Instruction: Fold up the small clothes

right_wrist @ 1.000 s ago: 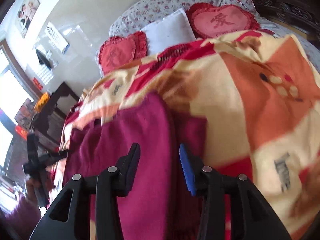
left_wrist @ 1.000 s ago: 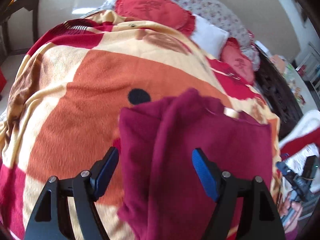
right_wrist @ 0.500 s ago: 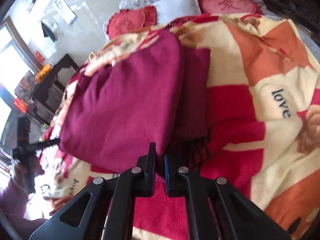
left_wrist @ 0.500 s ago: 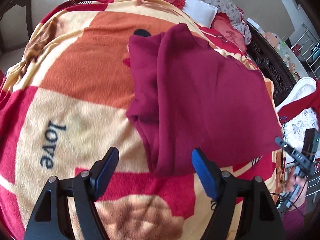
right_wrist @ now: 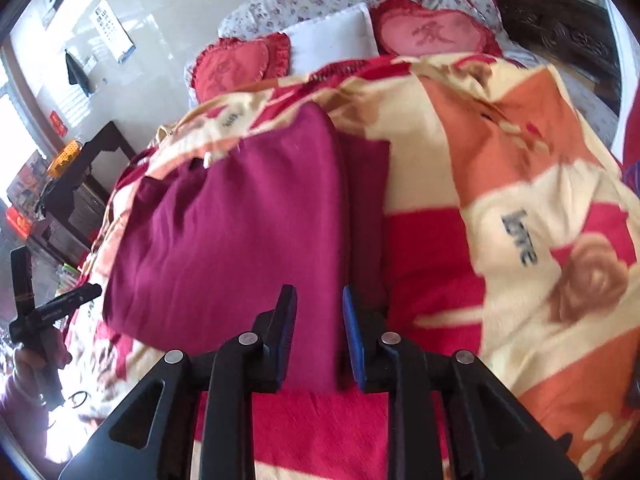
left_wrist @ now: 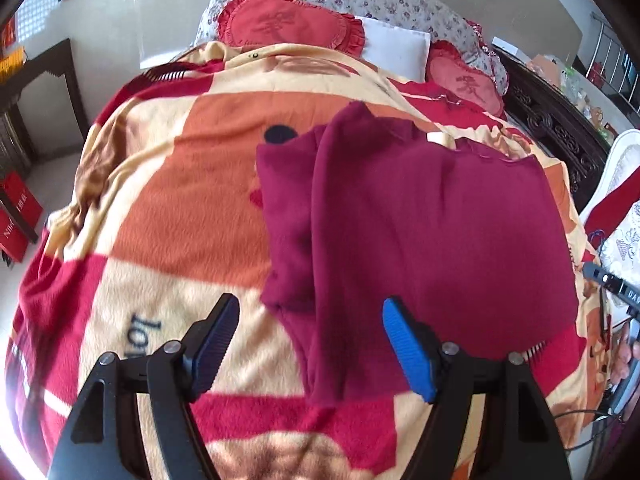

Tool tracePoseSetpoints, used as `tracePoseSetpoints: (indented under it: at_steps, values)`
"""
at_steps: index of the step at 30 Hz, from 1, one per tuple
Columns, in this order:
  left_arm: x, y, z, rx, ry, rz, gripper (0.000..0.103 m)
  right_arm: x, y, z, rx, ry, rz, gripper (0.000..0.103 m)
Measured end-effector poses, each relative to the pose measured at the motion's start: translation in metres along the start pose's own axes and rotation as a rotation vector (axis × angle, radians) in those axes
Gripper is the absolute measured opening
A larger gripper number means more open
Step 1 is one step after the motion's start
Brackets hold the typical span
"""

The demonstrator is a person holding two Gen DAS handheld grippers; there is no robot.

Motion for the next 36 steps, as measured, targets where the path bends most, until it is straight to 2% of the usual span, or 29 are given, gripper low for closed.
tracePoseSetpoints:
  at_steps: [5, 9, 15, 17, 20, 23, 26, 29, 32, 36]
  values:
    - [0.002, -0.027, -0.021, 0.017, 0.001, -0.061, 0.078, -0.036, -0.026, -0.037, 0.046, 0.073, 0.018, 0.007]
    - [-0.006, -0.047, -0.028, -0.002, 0.011, -0.107, 0.078, -0.054, -0.060, -0.065, 0.060, 0.102, 0.044, 0.007]
    - [-0.021, -0.067, -0.035, -0.030, 0.041, -0.113, 0.082, -0.053, -0.103, -0.096, 0.095, 0.097, 0.130, 0.007]
    - [-0.021, -0.070, -0.036, -0.029, 0.034, -0.116, 0.084, -0.050, -0.117, -0.101, 0.066, 0.090, 0.136, 0.006]
    - [-0.022, -0.072, -0.036, -0.032, 0.044, -0.105, 0.084, -0.050, -0.118, -0.104, 0.062, 0.086, 0.136, 0.007]
    - [-0.023, -0.072, -0.035, -0.028, 0.051, -0.098, 0.084, -0.055, -0.100, -0.100, 0.077, 0.081, 0.153, 0.007]
    - [-0.024, -0.071, -0.035, -0.028, 0.054, -0.094, 0.084, -0.072, -0.080, -0.094, 0.089, 0.073, 0.068, 0.007]
    - [-0.023, -0.068, -0.035, -0.034, 0.060, -0.090, 0.084, -0.106, -0.068, -0.088, 0.090, 0.141, -0.024, 0.007]
    - [-0.023, -0.060, -0.033, -0.035, 0.071, -0.078, 0.083, -0.152, -0.067, -0.079, 0.069, 0.228, -0.130, 0.007]
    - [-0.024, -0.045, -0.024, -0.031, 0.098, -0.047, 0.083, -0.203, -0.077, -0.071, 0.060, 0.312, -0.208, 0.007]
Point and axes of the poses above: each gripper's, at about its wrist camera, not at the fingertips, and y roughly against the way its jaws point, x to its right, z to its underside, the point moved 3 cm from there along -y, roughly the way its jaws point, and after that the axes turned 13 degrees about z, right-handed, at the moved point
